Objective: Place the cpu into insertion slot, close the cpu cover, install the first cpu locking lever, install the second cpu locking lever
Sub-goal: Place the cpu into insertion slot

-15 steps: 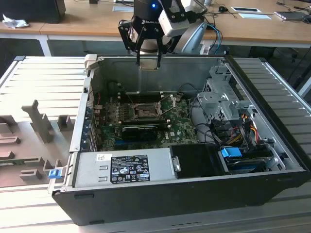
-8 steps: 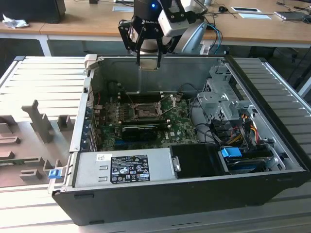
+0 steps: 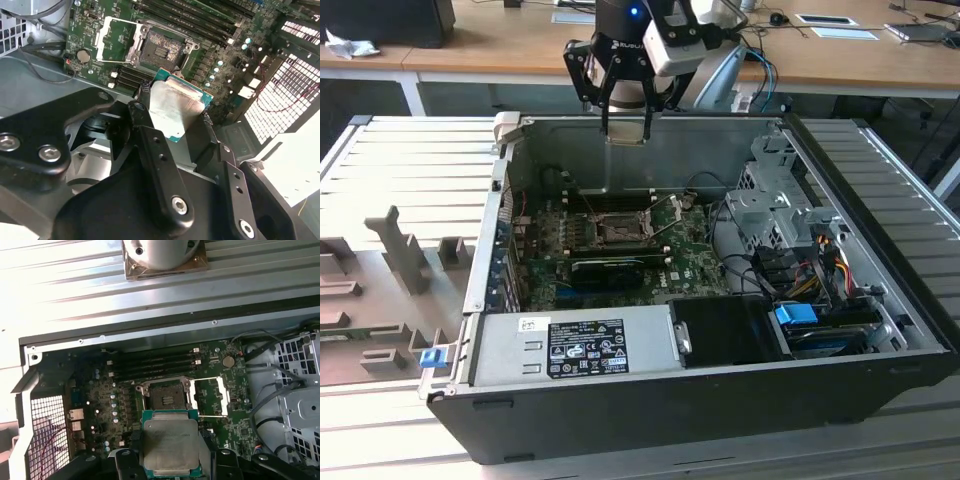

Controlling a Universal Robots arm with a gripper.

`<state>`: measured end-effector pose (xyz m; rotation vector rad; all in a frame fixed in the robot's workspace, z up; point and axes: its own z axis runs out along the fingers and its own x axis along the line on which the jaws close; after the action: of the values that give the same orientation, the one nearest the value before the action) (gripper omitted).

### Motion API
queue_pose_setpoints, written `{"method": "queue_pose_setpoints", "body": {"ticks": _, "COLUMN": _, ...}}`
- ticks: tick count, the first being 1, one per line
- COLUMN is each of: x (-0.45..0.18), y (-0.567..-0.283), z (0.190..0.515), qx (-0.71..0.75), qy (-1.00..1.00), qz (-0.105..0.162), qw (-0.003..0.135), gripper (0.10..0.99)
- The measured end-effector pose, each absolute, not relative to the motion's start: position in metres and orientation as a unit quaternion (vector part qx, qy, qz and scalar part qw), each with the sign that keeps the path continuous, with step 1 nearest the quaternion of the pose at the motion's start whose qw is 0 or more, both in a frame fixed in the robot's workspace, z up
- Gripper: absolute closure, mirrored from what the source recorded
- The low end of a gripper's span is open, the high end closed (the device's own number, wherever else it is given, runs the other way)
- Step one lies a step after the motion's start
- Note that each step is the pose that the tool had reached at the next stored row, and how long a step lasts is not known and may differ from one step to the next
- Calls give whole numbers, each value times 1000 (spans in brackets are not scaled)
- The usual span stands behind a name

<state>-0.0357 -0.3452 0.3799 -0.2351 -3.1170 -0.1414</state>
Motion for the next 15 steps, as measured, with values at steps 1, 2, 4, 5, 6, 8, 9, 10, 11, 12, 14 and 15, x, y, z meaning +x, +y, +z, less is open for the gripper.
{"method": "queue_pose_setpoints", "body": {"ticks": 1, "x": -36, "y": -345, "z": 380, "qx": -76, "qy": -996, "qz": -45, "qw": 6, "gripper": 557}}
{"method": "queue_pose_setpoints", "body": {"ticks": 2, "x": -36, "y": -345, "z": 380, "qx": -78, "qy": -996, "qz": -45, "qw": 6, "gripper": 557}}
{"method": "queue_pose_setpoints", "body": {"ticks": 4, "x": -36, "y": -345, "z": 380, "qx": -83, "qy": -996, "qz": -45, "qw": 6, "gripper": 557}}
{"method": "queue_pose_setpoints", "body": {"ticks": 5, "x": -36, "y": -345, "z": 380, "qx": -87, "qy": -995, "qz": -45, "qw": 6, "gripper": 557}}
{"method": "queue_pose_setpoints", "body": {"ticks": 6, "x": -36, "y": -345, "z": 380, "qx": -93, "qy": -995, "qz": -45, "qw": 5, "gripper": 557}}
{"method": "queue_pose_setpoints", "body": {"ticks": 8, "x": -36, "y": -345, "z": 380, "qx": -107, "qy": -993, "qz": -44, "qw": 5, "gripper": 557}}
{"method": "queue_pose_setpoints", "body": {"ticks": 9, "x": -36, "y": -345, "z": 380, "qx": -114, "qy": -993, "qz": -44, "qw": 4, "gripper": 557}}
{"method": "queue_pose_setpoints", "body": {"ticks": 10, "x": -36, "y": -345, "z": 380, "qx": -125, "qy": -991, "qz": -43, "qw": 4, "gripper": 557}}
{"method": "queue_pose_setpoints", "body": {"ticks": 11, "x": -36, "y": -345, "z": 380, "qx": -133, "qy": -990, "qz": -43, "qw": 4, "gripper": 557}}
{"method": "queue_pose_setpoints", "body": {"ticks": 12, "x": -36, "y": -345, "z": 380, "qx": -141, "qy": -989, "qz": -43, "qw": 3, "gripper": 557}}
{"method": "queue_pose_setpoints", "body": {"ticks": 14, "x": -36, "y": -345, "z": 379, "qx": -155, "qy": -987, "qz": -43, "qw": 2, "gripper": 557}}
{"method": "queue_pose_setpoints", "body": {"ticks": 15, "x": -36, "y": -345, "z": 379, "qx": -164, "qy": -986, "qz": -43, "qw": 2, "gripper": 557}}
